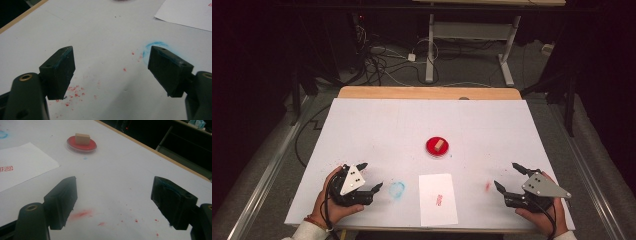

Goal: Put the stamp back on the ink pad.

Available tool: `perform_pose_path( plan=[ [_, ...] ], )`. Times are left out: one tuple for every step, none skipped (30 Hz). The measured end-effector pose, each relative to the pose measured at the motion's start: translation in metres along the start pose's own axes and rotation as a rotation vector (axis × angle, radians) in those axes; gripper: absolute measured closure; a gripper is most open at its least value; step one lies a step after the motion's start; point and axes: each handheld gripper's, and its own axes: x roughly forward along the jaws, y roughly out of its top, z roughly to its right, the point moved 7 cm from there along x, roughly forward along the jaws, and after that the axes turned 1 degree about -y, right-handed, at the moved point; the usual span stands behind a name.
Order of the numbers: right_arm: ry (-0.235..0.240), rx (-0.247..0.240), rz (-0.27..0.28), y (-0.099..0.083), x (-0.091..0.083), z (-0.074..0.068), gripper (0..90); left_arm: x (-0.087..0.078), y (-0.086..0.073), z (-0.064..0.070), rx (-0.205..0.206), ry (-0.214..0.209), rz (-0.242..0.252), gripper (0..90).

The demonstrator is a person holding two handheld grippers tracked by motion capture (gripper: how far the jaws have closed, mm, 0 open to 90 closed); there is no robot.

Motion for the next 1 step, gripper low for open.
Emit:
perform_pose_path(
  plan=[
    [0.0,0.003,0.0,0.0,0.0003,0.0002,21.2,-0.0004,-0.0002,-0.0005,0.0,0.001,-0.003,21.1]
  ],
)
